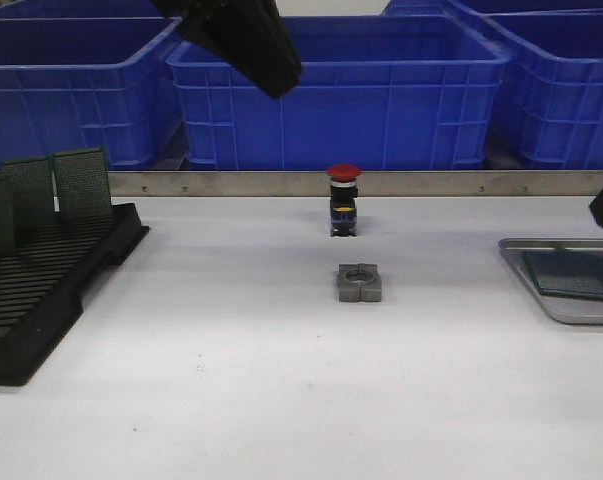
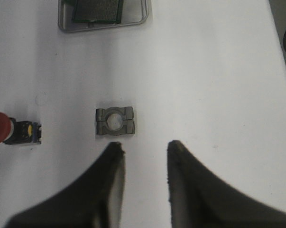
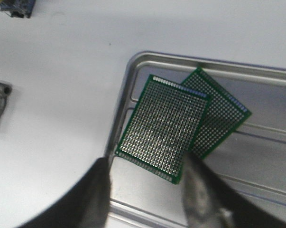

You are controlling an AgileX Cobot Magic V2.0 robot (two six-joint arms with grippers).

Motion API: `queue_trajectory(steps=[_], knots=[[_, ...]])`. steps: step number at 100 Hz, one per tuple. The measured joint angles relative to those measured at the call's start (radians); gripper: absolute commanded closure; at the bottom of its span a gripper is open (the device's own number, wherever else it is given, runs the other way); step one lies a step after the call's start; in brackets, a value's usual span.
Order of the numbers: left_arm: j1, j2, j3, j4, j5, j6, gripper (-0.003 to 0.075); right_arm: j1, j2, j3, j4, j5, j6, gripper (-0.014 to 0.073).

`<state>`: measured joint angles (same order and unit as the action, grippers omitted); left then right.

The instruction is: Place circuit board on tray

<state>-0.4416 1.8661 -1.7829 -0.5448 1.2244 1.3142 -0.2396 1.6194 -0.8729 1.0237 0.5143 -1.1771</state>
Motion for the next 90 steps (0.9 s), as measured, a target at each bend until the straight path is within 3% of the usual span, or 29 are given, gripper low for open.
queue_trajectory(steps=[6, 34, 54, 74, 90], knots=[[0.000, -0.023, 0.000, 0.023, 0.004, -0.036, 0.0741, 0.000, -0.032, 0.000, -0.002, 0.014, 0.000, 0.0667], [0.000, -0.132, 0.000, 0.055, 0.018, -0.225, 0.0741, 0.013, -0.244, 0.024, -0.013, 0.048, -0.003, 0.0655], [0.000, -0.245, 0.026, 0.055, 0.001, -0.335, 0.0741, 0.139, -0.474, 0.093, -0.014, -0.038, -0.008, 0.0655], [0.000, -0.451, 0.190, 0.051, -0.143, -0.391, 0.0741, 0.288, -0.703, 0.211, -0.010, -0.144, -0.013, 0.0655], [0.000, -0.632, 0.387, 0.045, -0.283, -0.413, 0.0741, 0.324, -0.867, 0.313, 0.026, -0.178, -0.013, 0.0655]])
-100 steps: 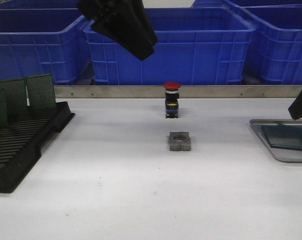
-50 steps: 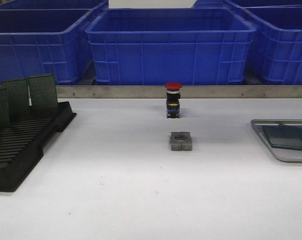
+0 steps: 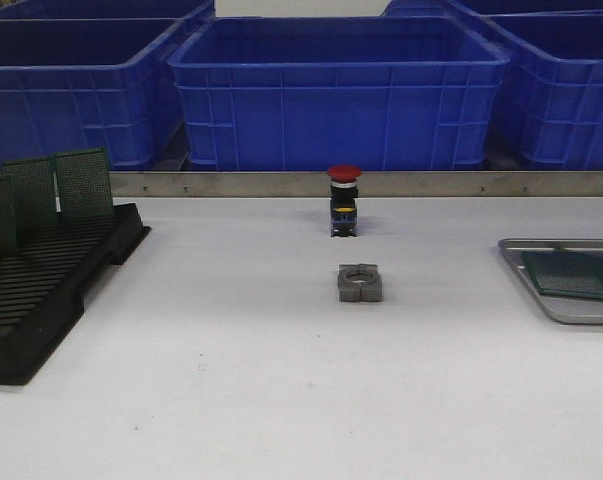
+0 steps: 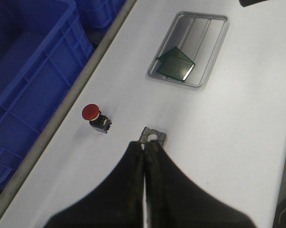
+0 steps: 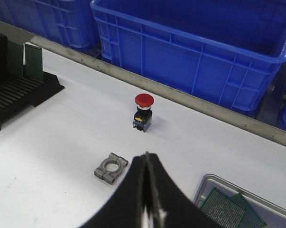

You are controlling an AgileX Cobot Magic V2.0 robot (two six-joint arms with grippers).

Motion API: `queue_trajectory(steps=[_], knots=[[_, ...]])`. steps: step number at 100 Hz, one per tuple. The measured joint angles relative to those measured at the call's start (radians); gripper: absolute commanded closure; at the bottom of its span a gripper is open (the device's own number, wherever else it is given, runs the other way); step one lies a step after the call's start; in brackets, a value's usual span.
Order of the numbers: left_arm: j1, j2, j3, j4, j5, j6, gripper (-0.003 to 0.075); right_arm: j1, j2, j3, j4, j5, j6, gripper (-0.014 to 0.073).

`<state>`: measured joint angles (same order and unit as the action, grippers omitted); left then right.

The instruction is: Place circuit board on tray

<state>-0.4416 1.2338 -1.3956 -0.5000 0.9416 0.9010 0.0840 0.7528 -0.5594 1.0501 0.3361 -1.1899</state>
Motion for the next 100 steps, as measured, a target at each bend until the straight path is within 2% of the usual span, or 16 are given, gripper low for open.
queue_trajectory(steps=[49, 76, 100], knots=[[0.000, -0.580, 0.632, -0.083, -0.383, -0.005, 0.0741, 0.002, -0.480, 0.220, 0.046, -0.002, 0.000, 0.0655], [0.000, -0.887, 0.896, -0.138, -0.480, -0.005, 0.0741, 0.002, -0.667, 0.280, 0.047, 0.063, 0.000, 0.0655], [0.000, -1.069, 1.030, -0.164, -0.523, -0.005, 0.0741, 0.002, -0.694, 0.293, 0.047, 0.103, 0.000, 0.0655]])
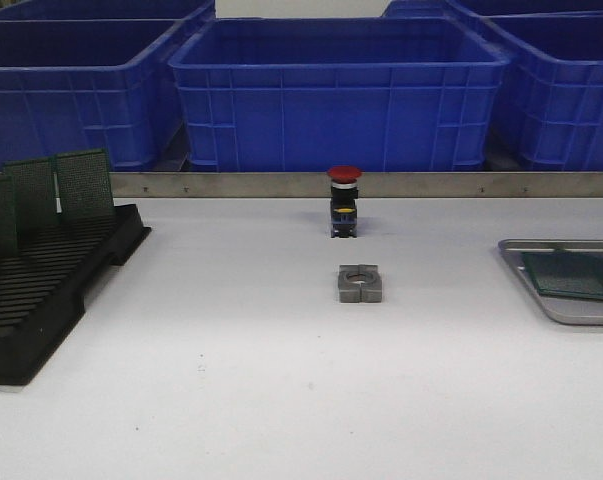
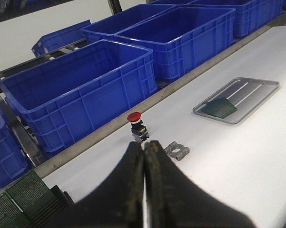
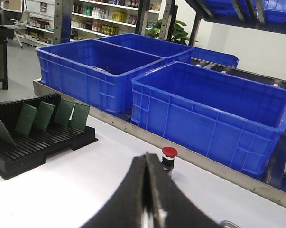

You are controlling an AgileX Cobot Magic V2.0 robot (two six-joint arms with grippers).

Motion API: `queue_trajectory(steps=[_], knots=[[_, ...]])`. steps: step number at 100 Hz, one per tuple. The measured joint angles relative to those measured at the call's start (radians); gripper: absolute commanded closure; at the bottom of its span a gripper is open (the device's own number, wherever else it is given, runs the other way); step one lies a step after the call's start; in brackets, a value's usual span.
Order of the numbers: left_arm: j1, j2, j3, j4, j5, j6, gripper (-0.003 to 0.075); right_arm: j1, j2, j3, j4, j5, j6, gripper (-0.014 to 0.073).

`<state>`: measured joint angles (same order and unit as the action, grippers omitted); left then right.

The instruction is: Place circuit board on tray

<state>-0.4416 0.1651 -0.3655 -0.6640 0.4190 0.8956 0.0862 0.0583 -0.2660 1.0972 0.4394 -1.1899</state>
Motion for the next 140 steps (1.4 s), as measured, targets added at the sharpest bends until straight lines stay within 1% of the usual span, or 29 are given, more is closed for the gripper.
queue_trajectory(steps=[13, 81, 87, 93, 98, 100, 105, 110, 114, 117, 122, 129, 140], knots=[[0.000, -0.035, 0.021, -0.002, -0.001, 0.000, 0.0741, 0.000, 0.000, 0.000, 0.000, 0.002, 0.000, 0.0655], [0.000, -0.036, 0.027, -0.004, -0.002, 0.000, 0.0741, 0.000, 0.000, 0.000, 0.000, 0.004, 0.000, 0.0655], [0.000, -0.037, 0.039, 0.006, -0.033, 0.000, 0.0741, 0.000, 0.000, 0.000, 0.000, 0.006, -0.002, 0.0655], [0.000, -0.038, 0.056, 0.047, -0.079, -0.008, 0.0741, 0.000, 0.000, 0.000, 0.000, 0.006, -0.002, 0.0655], [0.000, -0.038, 0.072, 0.111, -0.126, -0.054, 0.0741, 0.000, 0.000, 0.000, 0.000, 0.006, -0.002, 0.0655], [0.000, -0.040, 0.079, 0.148, -0.148, -0.093, 0.0741, 0.000, 0.000, 0.000, 0.000, 0.006, -0.002, 0.0655], [0.010, -0.040, 0.099, 0.249, -0.202, -0.222, 0.0741, 0.000, 0.000, 0.000, 0.000, 0.006, -0.002, 0.0655], [0.025, -0.040, 0.120, 0.366, -0.254, -0.402, 0.0741, 0.000, 0.000, 0.000, 0.000, 0.006, -0.002, 0.0655], [0.042, -0.040, 0.140, 0.464, -0.292, -0.514, 0.0741, 0.000, 0.000, 0.000, 0.000, 0.006, -0.002, 0.0655], [0.065, -0.040, 0.154, 0.521, -0.310, -0.613, 0.0741, 0.000, 0.000, 0.000, 0.000, 0.006, -0.002, 0.0655], [0.107, -0.044, 0.185, 0.591, -0.331, -0.721, 0.0741, 0.000, 0.000, 0.000, 0.000, 0.006, -0.002, 0.0655], [0.178, -0.058, 0.227, 0.635, -0.336, -0.811, 0.0741, 0.000, 0.000, 0.000, 0.000, 0.006, -0.002, 0.0655], [0.291, -0.096, 0.295, 0.664, -0.336, -0.874, 0.0741, 0.000, 0.000, 0.000, 0.000, 0.006, -0.002, 0.0655]])
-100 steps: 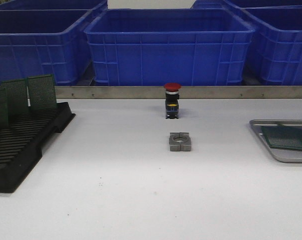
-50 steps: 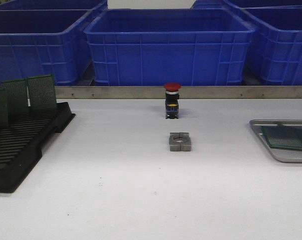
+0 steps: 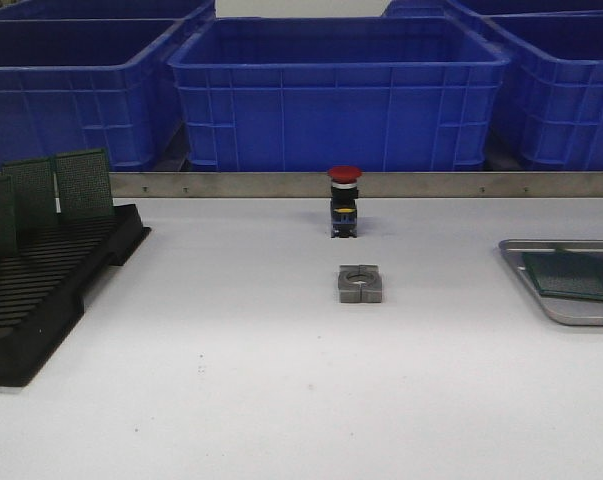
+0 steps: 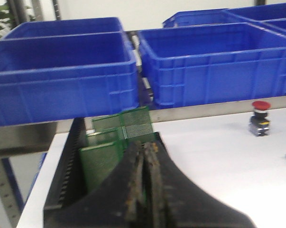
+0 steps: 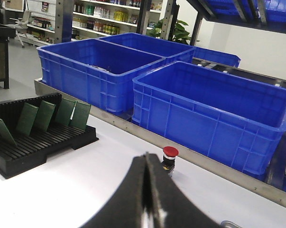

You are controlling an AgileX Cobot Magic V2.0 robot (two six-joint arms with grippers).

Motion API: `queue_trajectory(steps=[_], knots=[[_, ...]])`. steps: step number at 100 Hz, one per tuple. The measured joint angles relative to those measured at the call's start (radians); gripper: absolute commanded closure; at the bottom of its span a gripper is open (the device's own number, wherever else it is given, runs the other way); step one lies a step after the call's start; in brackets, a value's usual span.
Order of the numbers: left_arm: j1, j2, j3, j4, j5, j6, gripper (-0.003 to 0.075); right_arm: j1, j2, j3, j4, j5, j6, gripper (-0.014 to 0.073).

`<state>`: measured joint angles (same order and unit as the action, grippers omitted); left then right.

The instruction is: Place circuit board on tray

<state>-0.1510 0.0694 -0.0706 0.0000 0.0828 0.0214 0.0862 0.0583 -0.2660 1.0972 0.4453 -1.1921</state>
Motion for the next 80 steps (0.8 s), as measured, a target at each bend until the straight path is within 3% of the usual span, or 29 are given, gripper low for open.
queue_trajectory(steps=[21, 80], knots=[[0.113, -0.074, 0.071, 0.014, -0.002, -0.059, 0.0741, 0.000, 0.000, 0.000, 0.000, 0.000, 0.000, 0.0655], [0.125, -0.074, 0.071, 0.041, 0.036, -0.082, 0.0741, 0.000, -0.002, 0.000, 0.001, 0.000, 0.000, 0.0655]])
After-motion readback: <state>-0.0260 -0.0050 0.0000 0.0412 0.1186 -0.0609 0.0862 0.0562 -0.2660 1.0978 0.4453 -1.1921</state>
